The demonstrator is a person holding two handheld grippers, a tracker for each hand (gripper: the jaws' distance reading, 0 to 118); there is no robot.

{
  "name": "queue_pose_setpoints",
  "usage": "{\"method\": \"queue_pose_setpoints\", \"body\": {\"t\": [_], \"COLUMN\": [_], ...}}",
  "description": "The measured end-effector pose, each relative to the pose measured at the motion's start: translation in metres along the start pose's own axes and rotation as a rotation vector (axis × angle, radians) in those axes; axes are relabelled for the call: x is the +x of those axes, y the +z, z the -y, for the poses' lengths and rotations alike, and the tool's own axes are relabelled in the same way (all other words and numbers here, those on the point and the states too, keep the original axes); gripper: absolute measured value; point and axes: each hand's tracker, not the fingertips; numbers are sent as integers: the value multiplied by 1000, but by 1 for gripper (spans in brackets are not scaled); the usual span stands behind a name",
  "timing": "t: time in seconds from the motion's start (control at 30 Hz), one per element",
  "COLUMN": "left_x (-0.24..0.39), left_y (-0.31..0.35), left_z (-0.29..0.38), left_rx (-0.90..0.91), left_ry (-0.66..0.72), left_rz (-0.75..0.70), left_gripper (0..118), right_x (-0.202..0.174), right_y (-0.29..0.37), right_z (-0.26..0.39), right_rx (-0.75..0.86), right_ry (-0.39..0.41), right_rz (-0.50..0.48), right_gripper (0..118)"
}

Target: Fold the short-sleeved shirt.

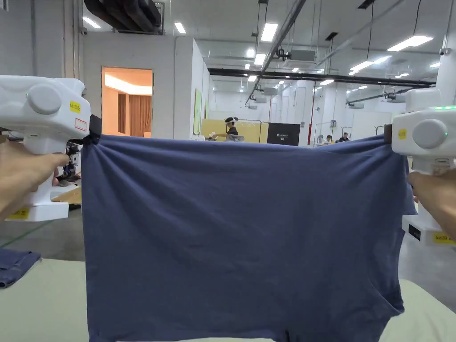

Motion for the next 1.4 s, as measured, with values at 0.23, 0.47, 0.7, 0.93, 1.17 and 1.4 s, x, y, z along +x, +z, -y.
{"method": "queue_pose_setpoints", "body": {"t": [0.23, 0.47, 0.7, 0.93, 1.17, 1.4], "left_x": [-15, -25, -36, -47, -55, -47], "left_y": [9, 48, 121, 164, 185, 210], "left_z": [77, 175, 233, 278, 357, 436], "left_rx": [-66, -127, -145, -177, -324, -512], "left_ry": [15, -2, 42, 66, 111, 104], "left_rz": [32, 58, 86, 83, 79, 74], "left_gripper": [0, 0, 0, 0, 0, 0], "right_x": [2, 2, 11, 13, 12, 3], "right_y": [30, 94, 169, 221, 250, 290], "right_z": [67, 147, 192, 219, 271, 331], "right_rx": [-71, -147, -199, -239, -347, -493], "right_ry": [45, 106, 75, 75, 87, 115], "right_rz": [-19, -41, -64, -98, -127, -144], "right_gripper": [0, 0, 0, 0, 0, 0]}}
